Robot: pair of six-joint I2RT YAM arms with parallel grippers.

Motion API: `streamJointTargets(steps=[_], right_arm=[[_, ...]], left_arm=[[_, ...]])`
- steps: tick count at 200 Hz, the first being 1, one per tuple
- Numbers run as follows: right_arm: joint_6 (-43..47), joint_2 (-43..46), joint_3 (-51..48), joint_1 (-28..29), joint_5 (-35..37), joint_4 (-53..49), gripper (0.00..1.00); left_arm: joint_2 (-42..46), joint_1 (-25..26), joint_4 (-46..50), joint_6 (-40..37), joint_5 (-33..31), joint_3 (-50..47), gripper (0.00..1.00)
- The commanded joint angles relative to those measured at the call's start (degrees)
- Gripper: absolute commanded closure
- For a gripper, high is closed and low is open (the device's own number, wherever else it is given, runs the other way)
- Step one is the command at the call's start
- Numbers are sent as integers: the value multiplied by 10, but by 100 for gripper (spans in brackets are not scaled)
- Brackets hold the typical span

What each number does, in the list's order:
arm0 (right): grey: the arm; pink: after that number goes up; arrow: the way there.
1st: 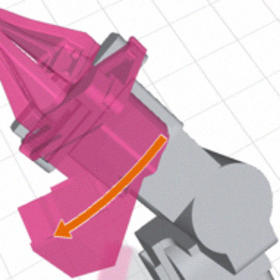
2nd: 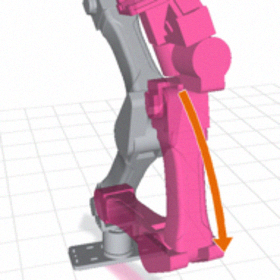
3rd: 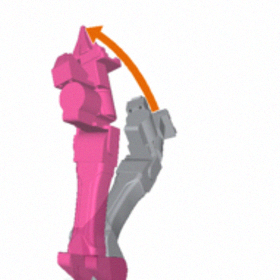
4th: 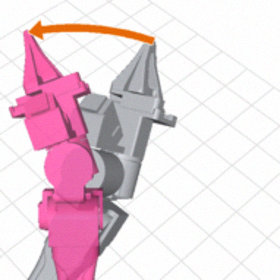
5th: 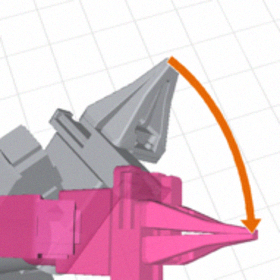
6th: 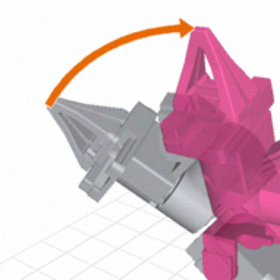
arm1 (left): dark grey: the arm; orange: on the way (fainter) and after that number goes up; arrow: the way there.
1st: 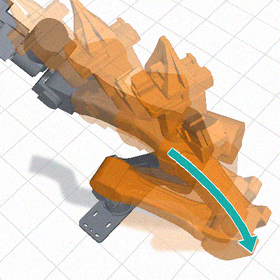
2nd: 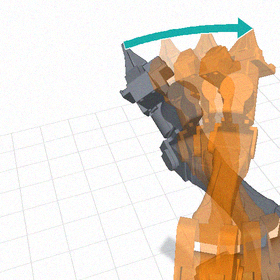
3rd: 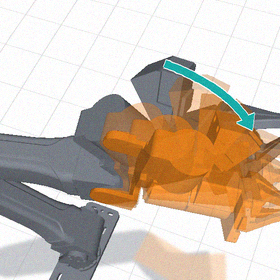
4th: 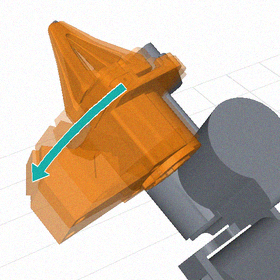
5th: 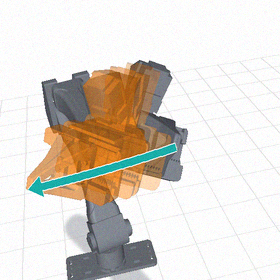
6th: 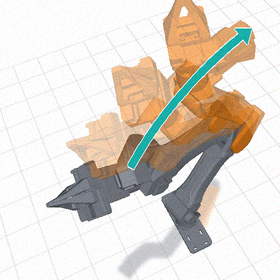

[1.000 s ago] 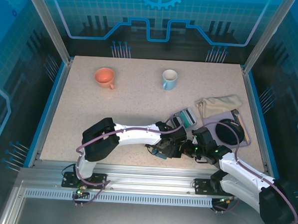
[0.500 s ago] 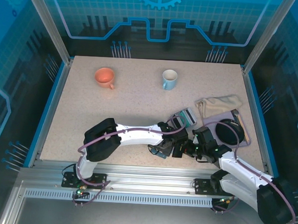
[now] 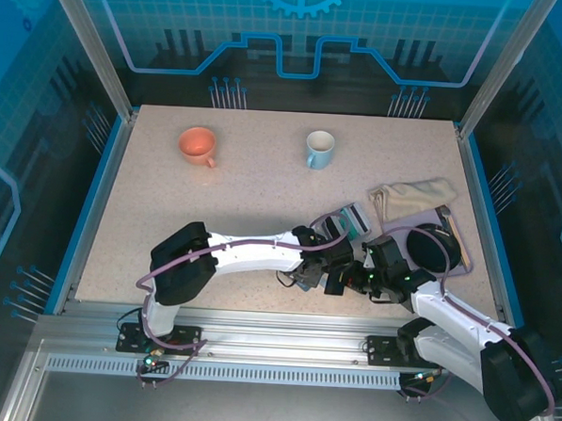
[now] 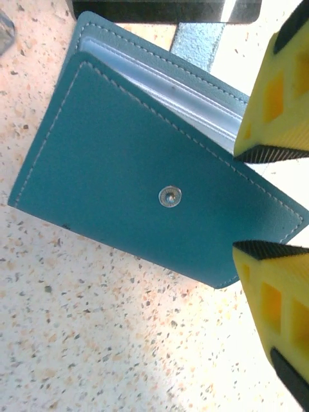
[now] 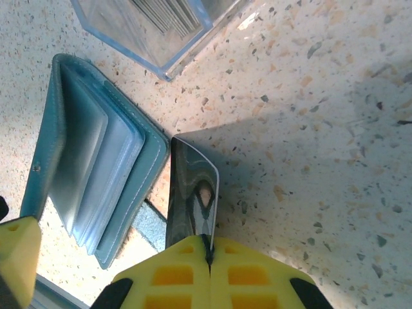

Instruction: Put the credit cards into the card holder

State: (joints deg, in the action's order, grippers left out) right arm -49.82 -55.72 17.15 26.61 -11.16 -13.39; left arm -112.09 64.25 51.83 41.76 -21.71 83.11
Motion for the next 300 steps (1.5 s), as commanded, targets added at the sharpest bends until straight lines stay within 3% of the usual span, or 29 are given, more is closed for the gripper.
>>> streamJointTargets(steps=[1, 71, 104, 169, 190, 218, 248, 300], right_arm=[[15, -10, -2, -12, 24, -43, 99], [20, -10, 4, -14, 24, -54, 99], [20, -9, 5, -14, 25, -58, 99], [17, 4, 5, -15, 28, -69, 99], [16, 4, 4, -15, 27, -69, 99], [18, 4, 7, -16, 29, -69, 99], [32, -2, 22, -19, 25, -70, 99], [53, 15, 78, -20, -10, -78, 99]], left_arm=[[11, 0, 32, -8, -33, 10, 66], [1, 0, 60, -26, -83, 36, 74], [-14, 0, 79, -43, -115, 54, 67], [-27, -12, 53, -70, -102, 53, 67], [-25, -14, 46, -80, -100, 53, 73], [-16, -18, 39, -85, -89, 48, 89], [28, -44, 2, -63, -25, 1, 100], [165, -127, -126, 38, 148, -149, 100]])
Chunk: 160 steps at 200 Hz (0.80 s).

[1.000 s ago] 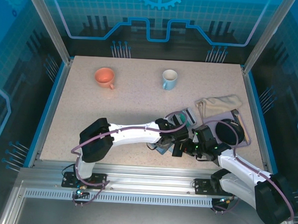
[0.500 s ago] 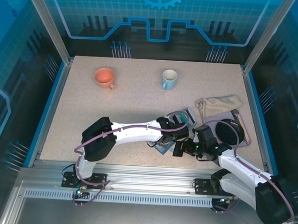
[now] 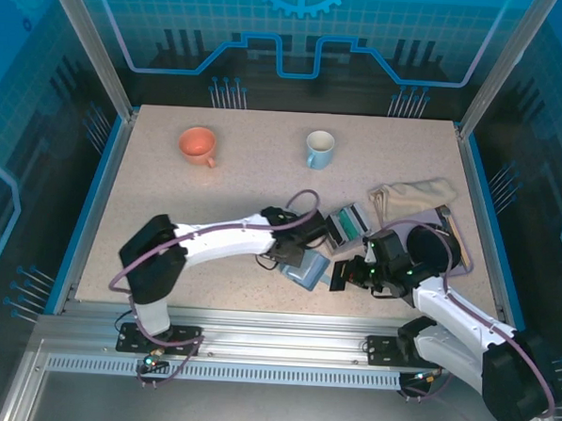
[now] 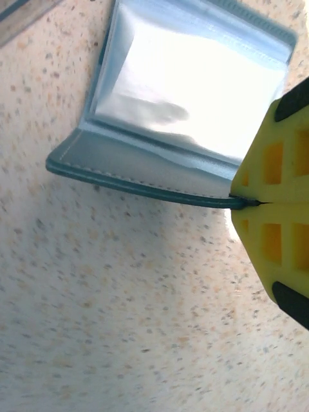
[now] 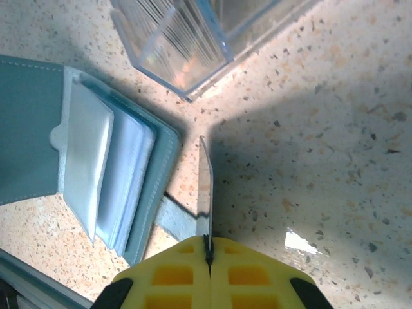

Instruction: Put the credit cards into the card holder

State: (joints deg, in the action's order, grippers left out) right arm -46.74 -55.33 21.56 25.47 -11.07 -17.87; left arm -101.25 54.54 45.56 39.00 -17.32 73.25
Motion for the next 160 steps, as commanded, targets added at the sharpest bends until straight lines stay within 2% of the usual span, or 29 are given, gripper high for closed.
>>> streamJointTargets(steps=[1, 31, 58, 98, 118, 126, 135, 160], right_arm=[[22, 11, 35, -9, -11, -33, 99], [20, 16, 66, -3, -33, -29, 98], [12, 7, 90, 24, -34, -23, 98], [18, 5, 138, 70, 21, -52, 98], [12, 1, 177, 94, 124, -131, 98], [21, 4, 185, 102, 140, -134, 98], [25, 4, 186, 104, 134, -120, 98], [37, -44, 186, 108, 55, -56, 98]], left_arm=[[59, -31, -65, 68, 106, -53, 100], [95, -51, -131, 137, 160, -120, 100], [116, -54, -194, 191, 190, -171, 100], [155, -54, -230, 217, 192, -212, 100], [175, -55, -235, 220, 189, -227, 100], [181, -55, -236, 220, 188, -231, 100], [187, -55, -237, 220, 188, -235, 100], [192, -57, -259, 223, 196, -255, 100]])
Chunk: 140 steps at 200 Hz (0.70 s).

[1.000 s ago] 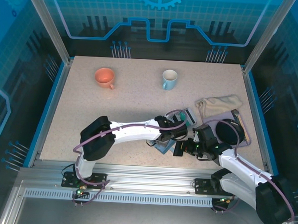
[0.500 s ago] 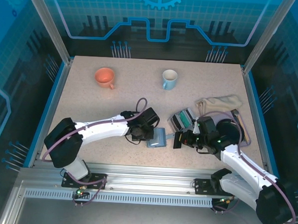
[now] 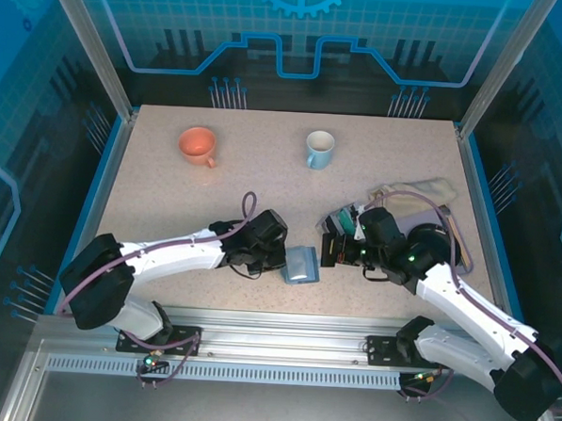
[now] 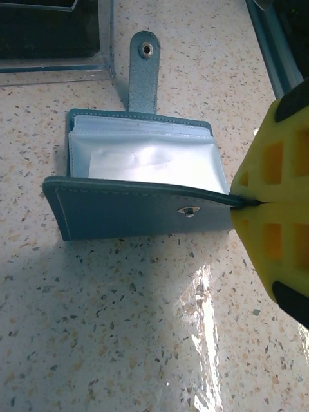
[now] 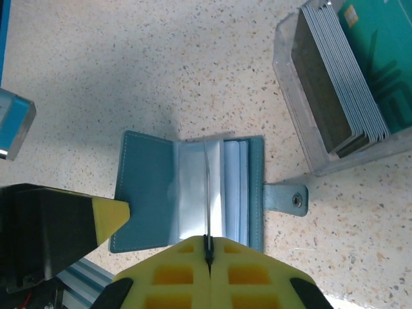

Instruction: Put the credit cards into the card holder

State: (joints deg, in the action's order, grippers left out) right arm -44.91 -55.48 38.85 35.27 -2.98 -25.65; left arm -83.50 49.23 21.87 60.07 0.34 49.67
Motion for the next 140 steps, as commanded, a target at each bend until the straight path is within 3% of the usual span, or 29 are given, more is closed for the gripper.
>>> streamJointTargets(steps=[1, 66, 140], right_arm=[[19, -46, 13, 10, -26, 22, 98], [26, -185, 19, 22, -7, 75, 99], [19, -213, 27, 21, 11, 50, 99]], left_arm=[[14, -4, -23, 12, 20, -20, 100], [26, -29, -70, 12, 55, -69, 99], [32, -42, -49, 3, 43, -84, 99]])
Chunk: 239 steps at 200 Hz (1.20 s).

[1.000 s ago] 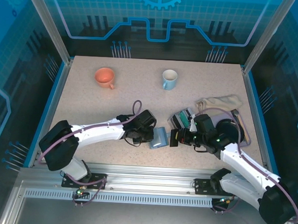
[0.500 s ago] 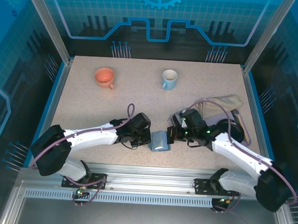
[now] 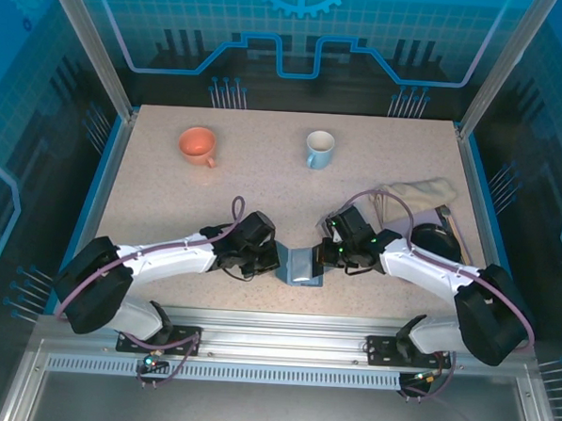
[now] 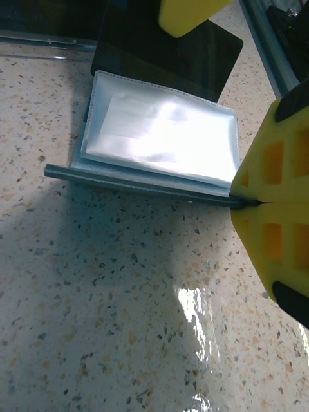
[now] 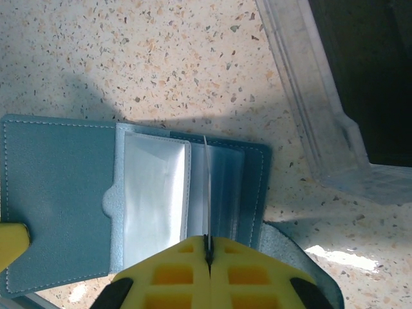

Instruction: Put the credit cards into the card holder

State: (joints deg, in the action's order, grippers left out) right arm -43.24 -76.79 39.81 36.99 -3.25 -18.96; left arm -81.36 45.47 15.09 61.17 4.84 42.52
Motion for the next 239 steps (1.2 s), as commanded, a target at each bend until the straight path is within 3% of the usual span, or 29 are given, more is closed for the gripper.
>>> streamJointTargets(steps=[1, 61, 162, 239], right_arm=[[3, 1, 18, 4, 14, -18, 99], [-8, 16, 10, 3, 10, -26, 99], [-61, 8, -18, 2, -28, 42, 99], [-42, 54, -4, 0, 23, -26, 99]], left_arm=[[11, -5, 20, -8, -2, -12, 99], [-14, -5, 31, -20, -14, -12, 99], [-30, -5, 21, -20, -7, -17, 99], [-30, -5, 14, -16, -11, -33, 99]])
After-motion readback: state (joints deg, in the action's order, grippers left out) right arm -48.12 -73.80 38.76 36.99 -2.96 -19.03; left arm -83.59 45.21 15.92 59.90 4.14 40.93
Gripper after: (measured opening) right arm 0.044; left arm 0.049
